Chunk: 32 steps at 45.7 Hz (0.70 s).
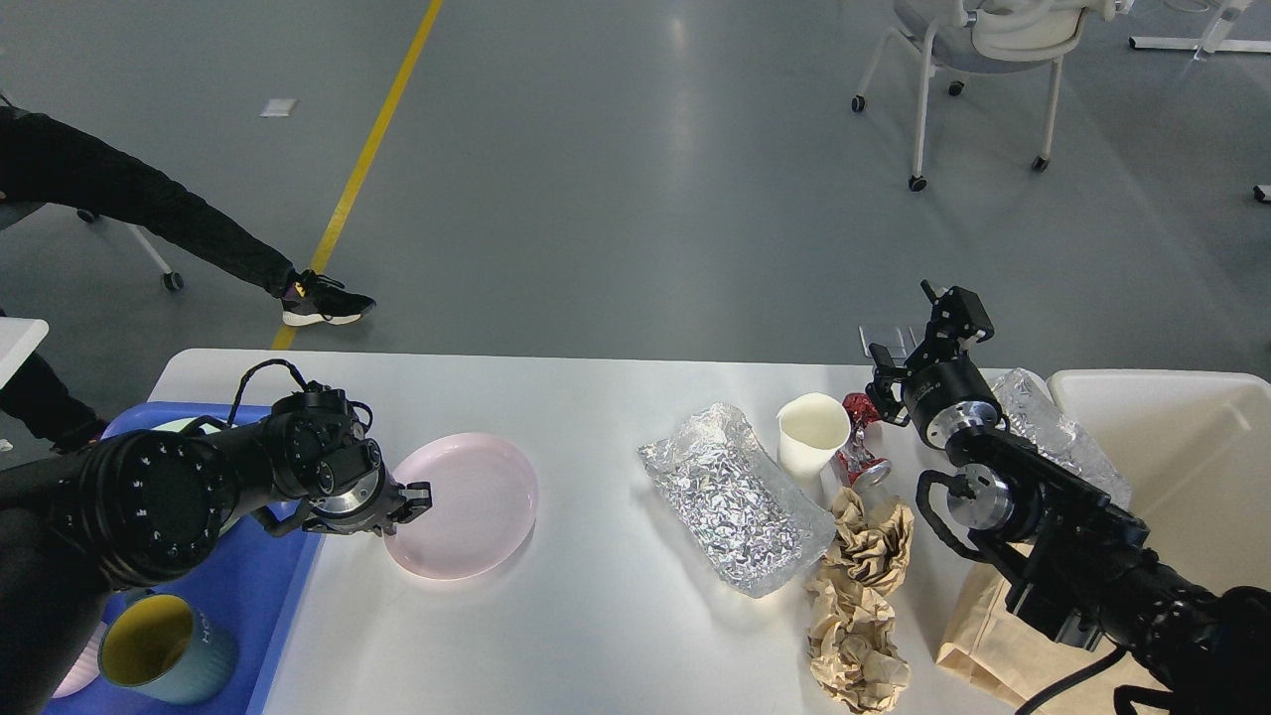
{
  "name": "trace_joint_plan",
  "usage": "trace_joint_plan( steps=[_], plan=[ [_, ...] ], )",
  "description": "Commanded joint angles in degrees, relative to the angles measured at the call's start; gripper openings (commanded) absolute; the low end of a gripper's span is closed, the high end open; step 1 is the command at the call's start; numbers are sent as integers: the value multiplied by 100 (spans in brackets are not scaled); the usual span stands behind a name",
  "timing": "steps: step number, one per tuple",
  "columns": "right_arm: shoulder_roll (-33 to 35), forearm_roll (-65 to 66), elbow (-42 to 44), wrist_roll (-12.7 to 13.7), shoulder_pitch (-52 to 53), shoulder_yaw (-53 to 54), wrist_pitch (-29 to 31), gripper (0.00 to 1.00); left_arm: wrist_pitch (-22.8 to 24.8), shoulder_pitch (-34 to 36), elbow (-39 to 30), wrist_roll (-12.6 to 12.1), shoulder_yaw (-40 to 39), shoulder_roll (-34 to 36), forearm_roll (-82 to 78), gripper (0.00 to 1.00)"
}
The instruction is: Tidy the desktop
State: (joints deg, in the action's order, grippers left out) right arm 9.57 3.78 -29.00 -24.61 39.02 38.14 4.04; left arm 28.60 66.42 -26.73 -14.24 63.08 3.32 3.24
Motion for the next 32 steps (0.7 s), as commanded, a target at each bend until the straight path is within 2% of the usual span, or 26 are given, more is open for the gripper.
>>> trace_joint_plan(
  steps=[1, 13, 21, 32],
  plan=[
    [1, 0, 0, 0, 0, 0, 0, 100, 5, 11, 1, -9, -103, 37, 1, 0],
    [1, 0, 0, 0, 0, 0, 0, 100, 49, 397, 10, -44, -103, 169, 1, 0],
    [1, 0, 0, 0, 0, 0, 0, 100, 479, 863, 10, -44, -138, 485, 10, 0],
    [1, 0, 0, 0, 0, 0, 0, 100, 681, 1144, 10, -88, -288, 574, 10, 0]
  ],
)
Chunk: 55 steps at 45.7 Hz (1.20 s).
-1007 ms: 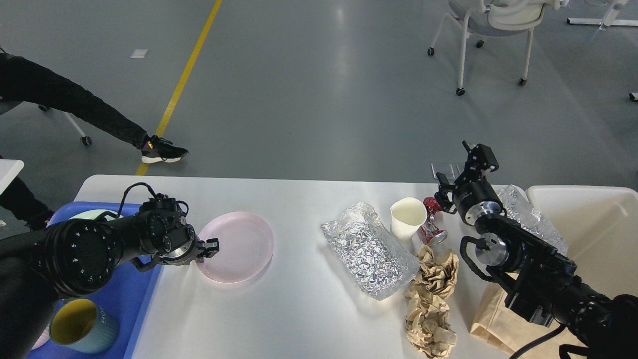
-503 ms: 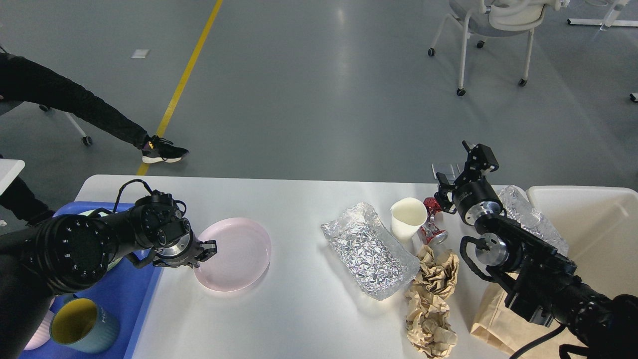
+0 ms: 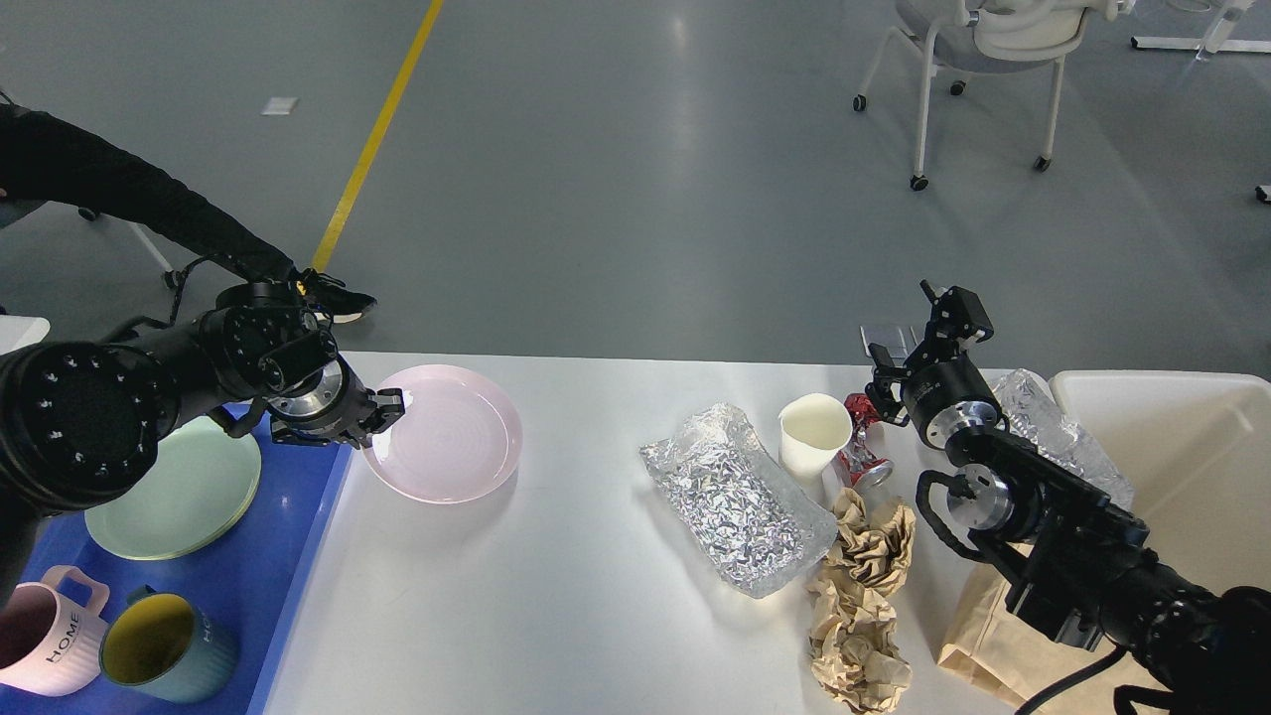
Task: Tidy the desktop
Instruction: 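Lift the pink plate and stack it on the green plate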
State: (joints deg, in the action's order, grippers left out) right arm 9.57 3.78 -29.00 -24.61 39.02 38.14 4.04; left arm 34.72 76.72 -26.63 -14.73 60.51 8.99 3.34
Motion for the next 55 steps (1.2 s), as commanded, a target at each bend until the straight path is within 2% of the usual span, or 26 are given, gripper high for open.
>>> trace_joint_plan(
  steps=[1, 10, 18, 22, 30, 38, 47, 52, 55],
  plan=[
    [1, 0, 0, 0, 0, 0, 0, 100, 96, 141, -1, -56, -39, 6, 0, 0],
    [1, 0, 0, 0, 0, 0, 0, 100, 509, 668, -1, -118, -285, 111, -9, 0],
    [1, 0, 0, 0, 0, 0, 0, 100, 1537, 1450, -185, -109, -610, 717, 18, 0],
    [1, 0, 0, 0, 0, 0, 0, 100, 1994, 1618, -422, -92, -874, 1104, 18, 0],
    [1, 0, 0, 0, 0, 0, 0, 100, 2028, 1495, -396, -100, -1015, 1851, 18, 0],
    [1, 0, 0, 0, 0, 0, 0, 100, 1030, 713, -370, -92, -1094, 2326, 9, 0],
    [1, 0, 0, 0, 0, 0, 0, 100, -104, 37, -361, -100, -1313, 2467, 27, 0],
    [1, 0, 0, 0, 0, 0, 0, 100, -544, -376, -361, -118, -1673, 2546, 27, 0],
    [1, 0, 0, 0, 0, 0, 0, 100, -641, -579, -308, -118, -1806, 2546, 18, 0]
  ],
)
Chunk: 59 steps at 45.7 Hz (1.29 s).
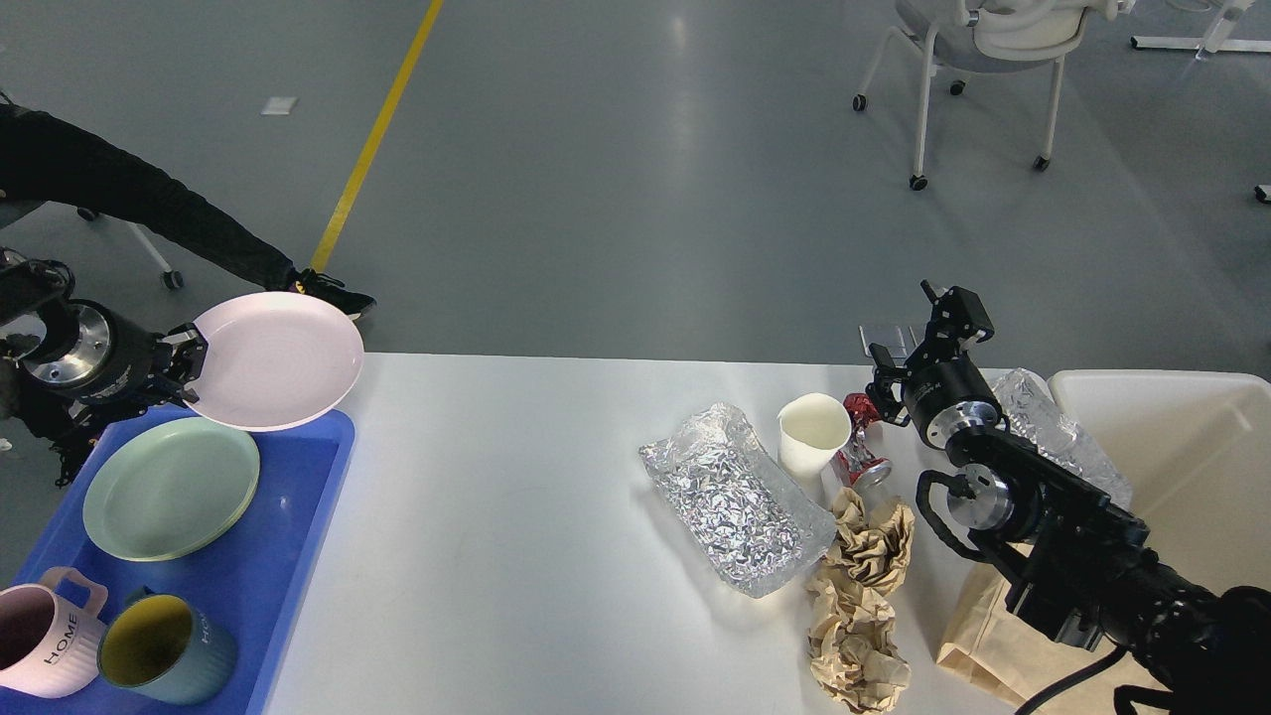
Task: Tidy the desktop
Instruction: 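Lift the pink plate and stack it on the green plate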
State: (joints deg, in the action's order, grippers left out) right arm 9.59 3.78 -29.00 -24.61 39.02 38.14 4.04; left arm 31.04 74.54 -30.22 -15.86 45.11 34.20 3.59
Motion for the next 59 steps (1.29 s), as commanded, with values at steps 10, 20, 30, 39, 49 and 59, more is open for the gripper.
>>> trace_joint_plan(
  steps=[10, 20, 30, 39, 49, 59],
  plan=[
    [-1, 0, 0, 0, 0, 0, 0, 100, -265, -774, 271, -5, -371, 17, -8, 0],
    [-1, 0, 0, 0, 0, 0, 0, 100, -283, -994, 297, -5, -476, 262, 1, 0],
    [-1, 0, 0, 0, 0, 0, 0, 100, -291, -1389, 482, -14, -819, 456, 1, 0],
    [-1, 0, 0, 0, 0, 0, 0, 100, -344, -1627, 552, -14, -1004, 535, 1, 0],
    [-1, 0, 0, 0, 0, 0, 0, 100, -362, -1662, 570, -14, -1004, 518, 1, 0],
    [-1, 0, 0, 0, 0, 0, 0, 100, -730, -1697, 579, -14, -960, 482, -78, 24]
  ],
)
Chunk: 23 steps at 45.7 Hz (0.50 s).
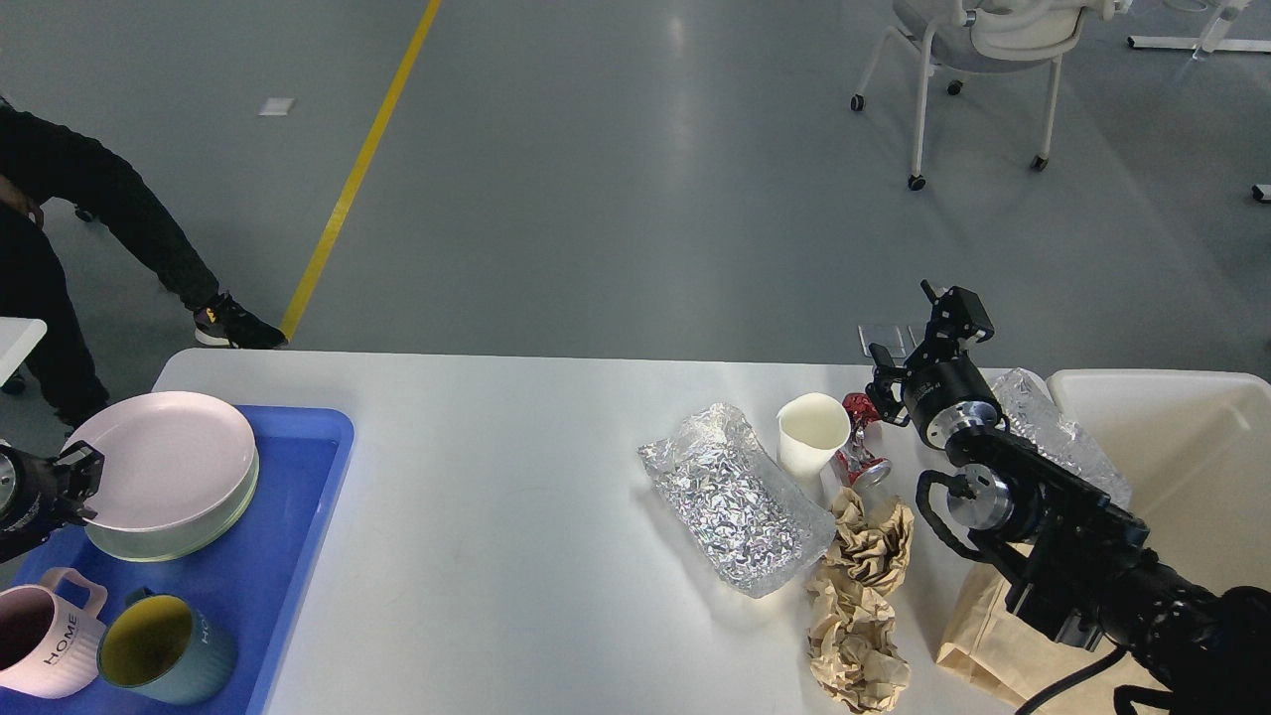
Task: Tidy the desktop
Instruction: 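Lift the pink plate and stack it on the green plate, then release the pink plate and lower the left gripper over the tray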
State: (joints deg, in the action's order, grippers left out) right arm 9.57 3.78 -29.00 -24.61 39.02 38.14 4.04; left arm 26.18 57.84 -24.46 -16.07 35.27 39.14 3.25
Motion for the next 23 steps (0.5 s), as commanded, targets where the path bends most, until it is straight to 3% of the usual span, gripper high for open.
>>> trace_joint_plan(
  steps=[1, 6, 14, 23],
  plan=[
    [1, 0, 0, 0, 0, 0, 0, 100, -323, -36, 3, 16, 24, -20, -52, 30],
    [1, 0, 0, 0, 0, 0, 0, 100, -614, -36, 3, 34, 15, -29, -53, 56],
    [1, 0, 0, 0, 0, 0, 0, 100, -676, 8, 3, 95, -29, -12, -44, 92],
    [1, 0, 0, 0, 0, 0, 0, 100, -658, 52, 20, 87, -64, 32, -52, 95]
  ],
)
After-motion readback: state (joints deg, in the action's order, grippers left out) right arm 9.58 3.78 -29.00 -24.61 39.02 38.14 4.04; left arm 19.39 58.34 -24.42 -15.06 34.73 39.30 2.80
